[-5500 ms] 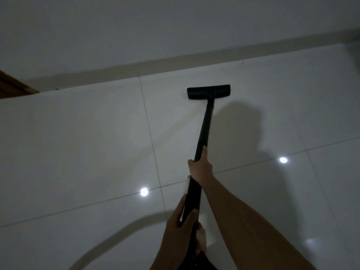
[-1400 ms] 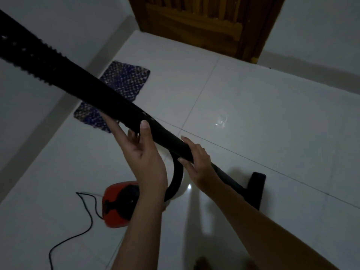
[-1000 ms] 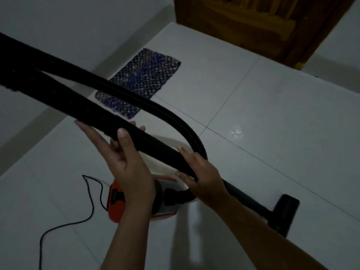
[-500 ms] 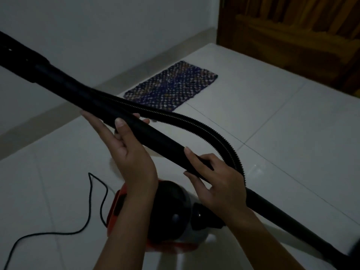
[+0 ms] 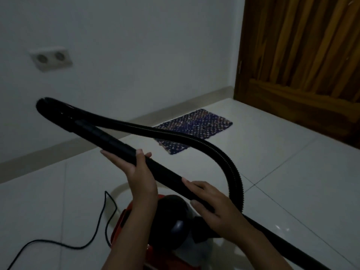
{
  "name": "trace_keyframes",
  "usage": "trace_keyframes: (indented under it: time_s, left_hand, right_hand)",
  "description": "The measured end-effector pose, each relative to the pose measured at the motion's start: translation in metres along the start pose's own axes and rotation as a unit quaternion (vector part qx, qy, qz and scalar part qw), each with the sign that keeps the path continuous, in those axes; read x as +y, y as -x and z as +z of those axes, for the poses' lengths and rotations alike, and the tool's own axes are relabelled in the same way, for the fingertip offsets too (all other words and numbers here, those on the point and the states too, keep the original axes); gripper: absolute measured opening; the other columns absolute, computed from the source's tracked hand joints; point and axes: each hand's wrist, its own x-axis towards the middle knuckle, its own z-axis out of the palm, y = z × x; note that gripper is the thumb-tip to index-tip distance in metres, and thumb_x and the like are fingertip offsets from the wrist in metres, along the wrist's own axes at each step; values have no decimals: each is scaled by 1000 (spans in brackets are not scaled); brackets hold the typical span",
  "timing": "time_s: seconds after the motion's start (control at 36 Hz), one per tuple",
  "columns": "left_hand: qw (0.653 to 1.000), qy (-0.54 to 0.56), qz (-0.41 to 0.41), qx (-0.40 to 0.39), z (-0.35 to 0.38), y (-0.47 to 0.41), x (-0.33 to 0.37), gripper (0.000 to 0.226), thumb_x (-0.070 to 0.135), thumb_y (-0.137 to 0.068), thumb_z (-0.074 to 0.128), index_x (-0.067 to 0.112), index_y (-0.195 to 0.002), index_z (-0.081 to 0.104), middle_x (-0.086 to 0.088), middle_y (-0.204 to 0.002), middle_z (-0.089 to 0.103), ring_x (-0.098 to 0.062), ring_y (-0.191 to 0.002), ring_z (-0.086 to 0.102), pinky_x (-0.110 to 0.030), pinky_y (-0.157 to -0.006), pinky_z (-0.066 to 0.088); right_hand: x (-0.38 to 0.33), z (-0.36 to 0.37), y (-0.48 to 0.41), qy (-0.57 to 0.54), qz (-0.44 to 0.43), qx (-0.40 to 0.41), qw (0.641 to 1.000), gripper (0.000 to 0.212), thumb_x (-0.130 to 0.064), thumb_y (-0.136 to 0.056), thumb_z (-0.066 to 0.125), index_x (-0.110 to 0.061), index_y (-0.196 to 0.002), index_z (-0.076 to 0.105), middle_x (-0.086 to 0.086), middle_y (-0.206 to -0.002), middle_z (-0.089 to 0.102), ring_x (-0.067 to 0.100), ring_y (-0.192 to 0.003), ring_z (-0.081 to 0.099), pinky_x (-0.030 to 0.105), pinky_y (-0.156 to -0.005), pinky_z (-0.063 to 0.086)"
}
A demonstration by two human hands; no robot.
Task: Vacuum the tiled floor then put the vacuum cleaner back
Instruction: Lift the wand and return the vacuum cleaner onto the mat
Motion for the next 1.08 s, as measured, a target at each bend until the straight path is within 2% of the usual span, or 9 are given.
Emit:
trace_keyframes:
  time_s: [0.11, 0.22, 0.33, 0.39, 0.44, 0.53, 0.67, 0.83, 1.08]
  left_hand:
    - [999, -19, -23, -21, -10, 6, 10, 77, 14, -99, 43, 41, -145, -12, -6, -148, 38, -15, -103, 61, -32, -102, 43]
    - [999, -5, -34, -30, -16, 5, 11, 80, 14, -97, 48, 46, -144, -8, -5, -150, 36, -14, -103, 63, -43, -107, 42]
    - [999, 20, -44, -16, -21, 5, 6, 80, 14, -96, 50, 52, -142, -3, -8, -153, 29, -13, -99, 66, -46, -104, 45]
    - [998, 33, -47, -8, -22, 7, 5, 79, 15, -96, 50, 54, -141, -2, -9, -153, 30, -11, -96, 66, -45, -103, 46]
    - [998, 51, -48, 3, -23, 11, 4, 78, 15, -96, 49, 54, -142, -1, -10, -150, 36, -9, -92, 64, -38, -100, 48]
    - [996, 77, -47, 29, -22, 15, 0, 77, 14, -97, 48, 53, -142, 0, -10, -149, 38, -8, -90, 60, -35, -99, 47]
    - [995, 90, -27, 28, -5, 19, -1, 74, 17, -97, 48, 49, -144, 1, -1, -157, 23, -18, -115, 55, -46, -111, 36]
    - [996, 91, -20, -3, 18, 19, 7, 73, 35, -86, 54, 57, -139, 9, -5, -156, 24, -29, -139, 34, -50, -114, 31]
    - [994, 107, -3, -16, 17, 5, 12, 70, 36, -83, 55, 63, -132, 13, -11, -154, 27, -31, -140, 33, -51, -111, 35]
  right_hand:
    - [-2, -20, -9, -93, -12, 22, 995, 37, -21, -96, 48, -31, -131, 53, -19, -131, 57, 0, -123, 51, 15, -102, 38]
    - [20, -39, -51, 73, -3, 185, 980, 33, -22, -90, 49, -14, -118, 66, -4, -117, 65, 15, -110, 57, 21, -97, 39]
    - [52, -57, -88, 257, 224, 187, 921, 56, -43, -92, 50, -24, -144, 39, 14, -147, 40, 31, -135, 34, 41, -109, 28]
    - [59, -62, -95, 173, 330, 104, 922, 71, -53, -90, 53, -32, -150, 22, 14, -151, 33, 32, -135, 36, 41, -108, 30]
    - [57, -61, -97, -12, 360, 67, 930, 69, -52, -88, 57, -29, -147, 30, 15, -130, 56, 29, -103, 62, 37, -90, 48]
    - [44, -54, -87, 13, 271, 64, 960, 45, -51, -88, 56, -25, -125, 54, 2, -89, 67, 19, -71, 64, 31, -66, 53]
    - [6, -55, -51, 82, 132, 97, 983, 66, -60, -86, 43, -38, -146, 27, 0, -130, 55, 18, -112, 56, 28, -87, 42]
    - [-24, -34, -16, 254, 72, 45, 963, 128, -90, -54, 49, -34, -148, -19, 4, -134, 37, 20, -115, 46, 32, -87, 47]
    - [-25, -6, -26, 348, 84, 153, 921, 103, -82, -71, 33, -26, -152, 5, 12, -117, 53, 27, -94, 56, 37, -72, 47]
